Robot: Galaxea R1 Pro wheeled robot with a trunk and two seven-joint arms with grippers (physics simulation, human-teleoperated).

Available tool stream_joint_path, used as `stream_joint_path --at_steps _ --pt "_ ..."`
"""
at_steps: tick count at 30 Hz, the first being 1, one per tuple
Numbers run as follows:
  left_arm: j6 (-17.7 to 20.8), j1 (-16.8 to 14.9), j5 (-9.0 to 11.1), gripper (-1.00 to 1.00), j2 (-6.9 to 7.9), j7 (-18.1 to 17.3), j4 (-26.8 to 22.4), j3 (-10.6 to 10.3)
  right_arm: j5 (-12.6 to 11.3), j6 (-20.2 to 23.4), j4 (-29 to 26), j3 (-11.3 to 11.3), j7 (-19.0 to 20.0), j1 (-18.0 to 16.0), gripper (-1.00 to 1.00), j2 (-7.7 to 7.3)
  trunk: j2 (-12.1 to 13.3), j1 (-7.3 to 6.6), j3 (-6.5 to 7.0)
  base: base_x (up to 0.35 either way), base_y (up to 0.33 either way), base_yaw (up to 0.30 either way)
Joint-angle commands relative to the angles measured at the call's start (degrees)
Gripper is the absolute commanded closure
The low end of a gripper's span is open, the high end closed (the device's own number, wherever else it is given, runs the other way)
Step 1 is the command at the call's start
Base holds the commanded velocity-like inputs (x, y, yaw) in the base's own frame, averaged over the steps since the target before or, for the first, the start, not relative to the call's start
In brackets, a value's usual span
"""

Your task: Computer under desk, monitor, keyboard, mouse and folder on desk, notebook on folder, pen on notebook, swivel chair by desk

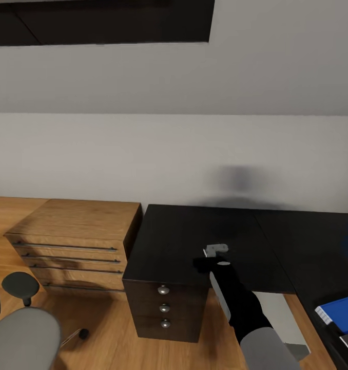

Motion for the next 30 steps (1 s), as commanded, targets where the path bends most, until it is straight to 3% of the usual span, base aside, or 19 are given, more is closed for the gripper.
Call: stream_joint_path --at_steps 1,9,16,19,22,26,30 --pt "-0.03 0.03 0.28 -1.0 -0.04 0.0 -0.12 0.01 0.2 1.66 -0.01 0.1 -0.51 -1.12 -1.0 0.0 -0.46 0.23 -0.25 0.0 0.0 0.0" --pt "0.32 0.03 0.4 -1.0 0.04 -0.01 -0.12 0.12 0.05 13.87 5.5 -0.05 -1.8 -11.45 -1.0 0.0 -3.67 1.99 -1.68 0.0 0.0 0.0" --pt "0.35 0.03 0.48 -1.0 0.03 -0.01 -0.12 0.17 0.04 16.66 10.08 -0.14 -1.85 -16.04 -1.0 0.0 -6.48 3.53 -2.94 0.0 0.0 0.0" --pt "0.28 0.03 0.48 -1.0 0.08 -0.01 -0.12 0.18 -0.04 17.03 15.33 -0.15 -1.84 -18.03 -1.0 0.0 -7.68 4.19 -3.48 0.0 0.0 0.0" --pt "0.2 0.03 0.48 -1.0 0.09 -0.01 -0.12 0.18 -1.22 17.15 20.55 -0.25 -1.84 -19.9 -1.0 0.0 -8.88 4.85 -4.02 0.0 0.0 0.0" --pt "0.16 0.03 0.49 -1.0 0.1 -0.01 -0.12 0.19 -4.06 17.57 22.83 -0.31 -1.84 -20.57 -1.0 0.0 -10.49 5.73 -4.74 0.0 0.0 0.0" --pt "0.1 0.03 0.49 -1.0 0.1 -0.07 -0.12 0.19 -6.86 19.69 23.6 -0.37 -1.79 -20.81 -1.0 0.0 -10.49 5.73 -4.74 0.0 0.0 0.0"
